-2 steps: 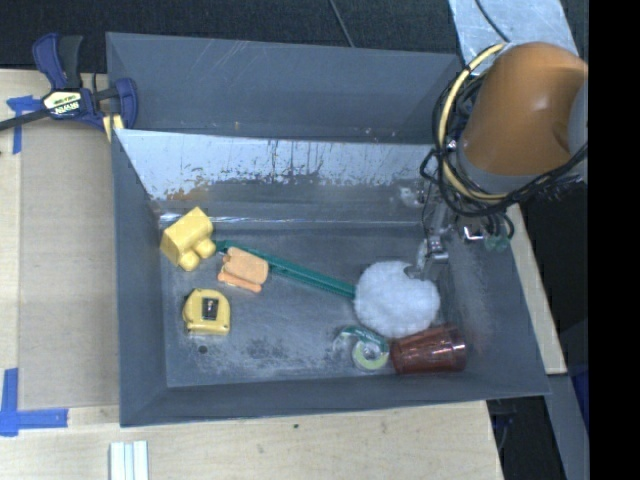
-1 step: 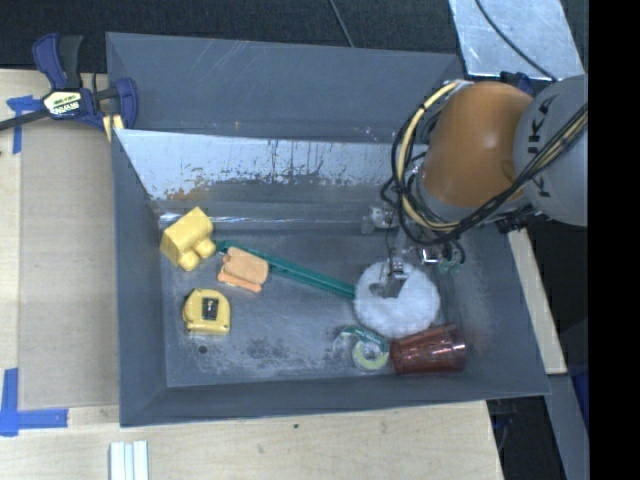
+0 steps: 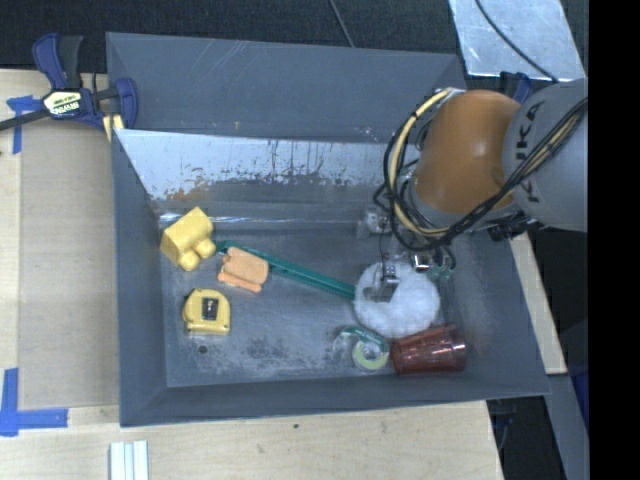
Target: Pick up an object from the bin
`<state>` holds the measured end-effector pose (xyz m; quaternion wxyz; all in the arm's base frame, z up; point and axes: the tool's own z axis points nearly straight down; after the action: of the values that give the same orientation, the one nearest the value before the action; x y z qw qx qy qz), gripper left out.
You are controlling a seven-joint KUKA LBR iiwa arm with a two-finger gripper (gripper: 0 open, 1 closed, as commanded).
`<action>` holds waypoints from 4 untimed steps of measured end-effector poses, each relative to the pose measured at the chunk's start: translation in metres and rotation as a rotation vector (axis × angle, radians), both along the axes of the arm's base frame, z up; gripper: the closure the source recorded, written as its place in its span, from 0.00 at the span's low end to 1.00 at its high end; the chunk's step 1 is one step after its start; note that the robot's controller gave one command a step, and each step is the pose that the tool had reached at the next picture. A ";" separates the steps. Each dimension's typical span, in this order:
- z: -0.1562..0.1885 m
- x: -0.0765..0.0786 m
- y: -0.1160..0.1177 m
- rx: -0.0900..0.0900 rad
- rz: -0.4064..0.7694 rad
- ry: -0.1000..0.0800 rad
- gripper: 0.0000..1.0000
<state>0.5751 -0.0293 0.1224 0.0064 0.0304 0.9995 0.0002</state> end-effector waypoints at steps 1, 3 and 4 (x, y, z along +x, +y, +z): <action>0.049 -0.020 -0.023 -0.002 0.122 -0.001 0.00; -0.027 -0.024 0.004 -0.001 0.032 -0.002 0.00; -0.039 -0.016 0.016 0.004 -0.243 -0.006 0.00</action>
Offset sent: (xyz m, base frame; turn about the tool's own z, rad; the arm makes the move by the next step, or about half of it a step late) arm -0.0209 0.0137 -0.0524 0.0388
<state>0.5587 -0.0131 0.0835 0.0091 0.1514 0.9884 0.0017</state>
